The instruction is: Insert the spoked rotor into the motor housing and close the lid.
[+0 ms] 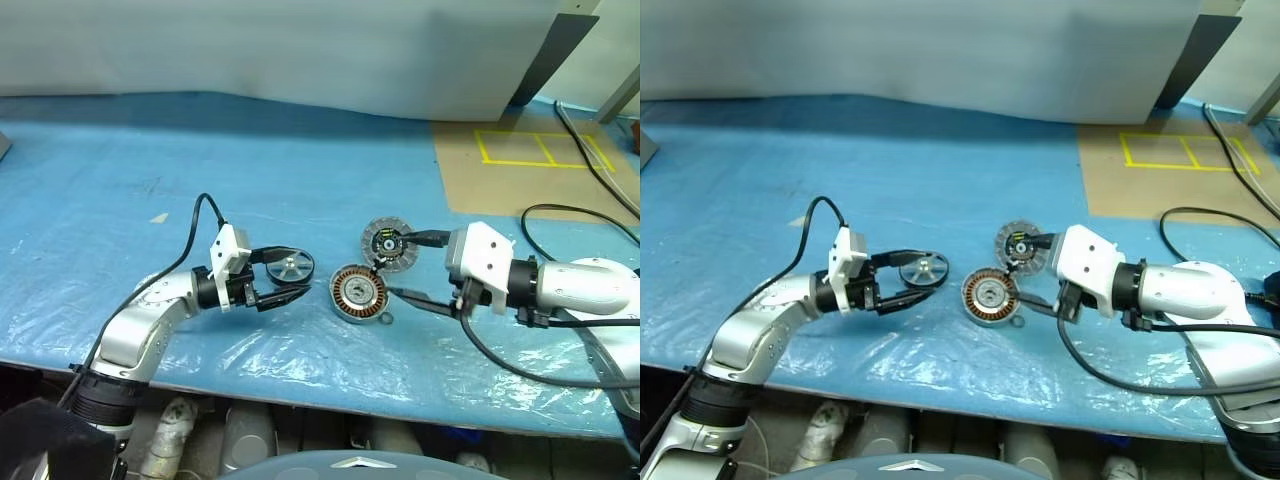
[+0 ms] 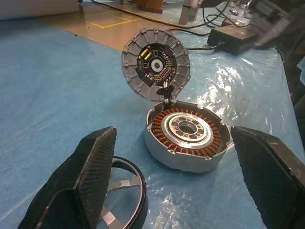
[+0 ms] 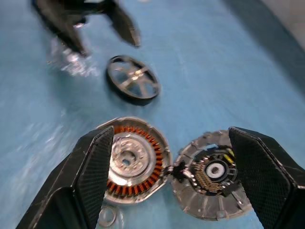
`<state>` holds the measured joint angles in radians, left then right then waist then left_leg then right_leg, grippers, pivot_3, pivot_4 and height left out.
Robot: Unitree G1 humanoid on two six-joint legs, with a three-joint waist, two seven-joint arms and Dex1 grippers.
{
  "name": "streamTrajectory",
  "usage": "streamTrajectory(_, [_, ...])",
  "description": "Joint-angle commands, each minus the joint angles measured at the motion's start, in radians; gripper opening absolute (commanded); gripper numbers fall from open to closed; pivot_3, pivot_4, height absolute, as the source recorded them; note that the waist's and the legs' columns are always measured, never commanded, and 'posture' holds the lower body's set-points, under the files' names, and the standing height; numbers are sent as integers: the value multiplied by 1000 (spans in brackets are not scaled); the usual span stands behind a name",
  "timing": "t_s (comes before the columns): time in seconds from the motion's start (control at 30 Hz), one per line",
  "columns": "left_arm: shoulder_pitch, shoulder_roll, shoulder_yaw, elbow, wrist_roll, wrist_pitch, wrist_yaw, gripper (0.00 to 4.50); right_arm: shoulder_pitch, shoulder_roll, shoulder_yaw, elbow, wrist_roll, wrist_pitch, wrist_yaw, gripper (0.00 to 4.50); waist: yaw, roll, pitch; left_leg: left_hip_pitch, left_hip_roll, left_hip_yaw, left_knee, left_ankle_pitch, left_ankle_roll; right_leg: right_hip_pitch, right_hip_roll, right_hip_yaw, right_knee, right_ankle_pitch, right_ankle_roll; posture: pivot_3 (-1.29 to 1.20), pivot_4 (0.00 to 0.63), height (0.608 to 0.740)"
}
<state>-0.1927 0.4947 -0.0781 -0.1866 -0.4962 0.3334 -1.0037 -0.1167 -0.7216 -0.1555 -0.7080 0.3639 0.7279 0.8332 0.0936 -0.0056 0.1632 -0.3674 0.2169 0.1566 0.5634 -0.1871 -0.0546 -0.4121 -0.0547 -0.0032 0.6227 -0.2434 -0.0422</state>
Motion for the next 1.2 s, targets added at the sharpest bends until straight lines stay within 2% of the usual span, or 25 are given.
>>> streamTrajectory(0.03, [5,-8,17,7,16,-50,8,4026,-45,161,-140,22,115,158,-208,4032,0,1,0,0,0,0,0,0,0,0,0,0,0,0,0,0,150,740])
streamTrajectory(0.17, [8,-11,20,33,22,-72,2,4026,-100,336,-293,28,221,290,-399,4032,-2,3,0,1,-2,0,0,0,-1,0,-1,1,1,0,0,0,150,740])
streamTrajectory(0.27, [-8,-23,13,65,33,-97,3,4026,-103,398,-351,87,168,283,-541,4032,0,4,-1,1,-2,0,-1,0,-1,0,0,1,0,0,0,0,150,740])
streamTrajectory(0.37, [-39,-54,16,102,40,-115,21,4026,-104,419,-352,166,89,235,-653,4032,1,4,0,1,-3,0,-1,0,-1,0,-2,1,0,2,4,0,150,740])
streamTrajectory(0.57, [-82,-108,9,176,93,-189,52,4026,-85,405,-244,295,-123,71,-802,4032,-5,8,0,1,-4,0,-1,1,-1,0,-2,1,0,4,6,0,150,740])
streamTrajectory(0.73, [-102,-146,9,200,102,-208,70,4026,-116,398,-188,418,-235,-38,-868,4032,-18,8,0,1,-5,0,-1,1,-1,0,-3,1,0,4,7,0,150,740])
streamTrajectory(0.87, [-116,-171,8,218,117,-226,86,4026,-120,299,-67,590,-436,-231,-931,4032,-23,8,0,1,-7,-1,-1,1,-1,0,-4,2,0,5,9,0,150,740])
streamTrajectory(1.0, [-126,-182,10,231,125,-235,91,4026,-159,165,69,713,-723,-434,-1107,4032,-24,9,1,0,-9,-1,-1,1,-1,0,-6,3,-1,6,11,0,150,740])
streamTrajectory(1.07, [-128,-184,10,235,127,-239,94,4026,-184,132,116,735,-805,-499,-1151,4032,-28,9,1,0,-10,-1,0,1,-1,0,-5,4,-1,7,12,0,150,740])
streamTrajectory(1.13, [-130,-185,10,235,127,-240,96,4026,-203,134,121,735,-819,-537,-1163,4032,-31,9,1,1,-9,-1,0,1,-1,0,-4,4,0,7,12,0,150,740])
streamTrajectory(1.2, [-129,-185,11,232,125,-235,96,4026,-213,169,100,719,-736,-572,-1099,4032,-31,9,1,1,-9,-3,0,1,-1,0,-4,4,0,7,12,0,150,740])
